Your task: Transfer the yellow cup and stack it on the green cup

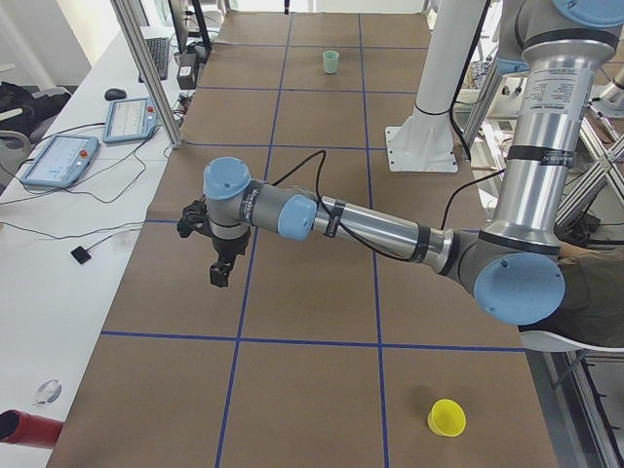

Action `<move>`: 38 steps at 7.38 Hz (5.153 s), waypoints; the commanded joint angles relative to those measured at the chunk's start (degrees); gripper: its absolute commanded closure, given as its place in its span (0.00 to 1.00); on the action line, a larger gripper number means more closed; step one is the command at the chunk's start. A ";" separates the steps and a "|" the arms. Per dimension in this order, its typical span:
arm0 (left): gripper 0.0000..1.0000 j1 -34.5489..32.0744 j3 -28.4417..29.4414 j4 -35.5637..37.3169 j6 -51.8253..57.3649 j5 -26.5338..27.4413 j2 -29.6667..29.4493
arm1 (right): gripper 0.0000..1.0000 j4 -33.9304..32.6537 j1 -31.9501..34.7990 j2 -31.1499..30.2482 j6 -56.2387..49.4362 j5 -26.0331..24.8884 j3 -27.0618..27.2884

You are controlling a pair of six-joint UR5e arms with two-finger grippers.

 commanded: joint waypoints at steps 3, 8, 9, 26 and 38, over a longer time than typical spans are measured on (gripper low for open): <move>0.00 0.17 -0.95 0.00 0.39 -0.01 1.60 | 0.00 0.01 0.00 -0.15 0.00 -0.09 -0.07; 0.00 0.25 -1.29 -2.10 0.05 -0.28 4.15 | 0.00 0.01 0.00 -0.24 0.09 -0.09 -0.24; 0.00 0.25 -1.56 -2.20 0.05 -0.19 5.28 | 0.00 0.01 0.00 -0.24 0.18 0.00 -1.11; 0.01 45.21 -15.36 15.20 -122.91 41.81 26.04 | 0.00 5.54 -3.34 -0.95 -0.09 1.05 -2.09; 0.05 58.52 3.97 21.97 -155.26 26.28 27.09 | 0.00 11.94 -9.76 -1.03 -0.18 1.50 -1.91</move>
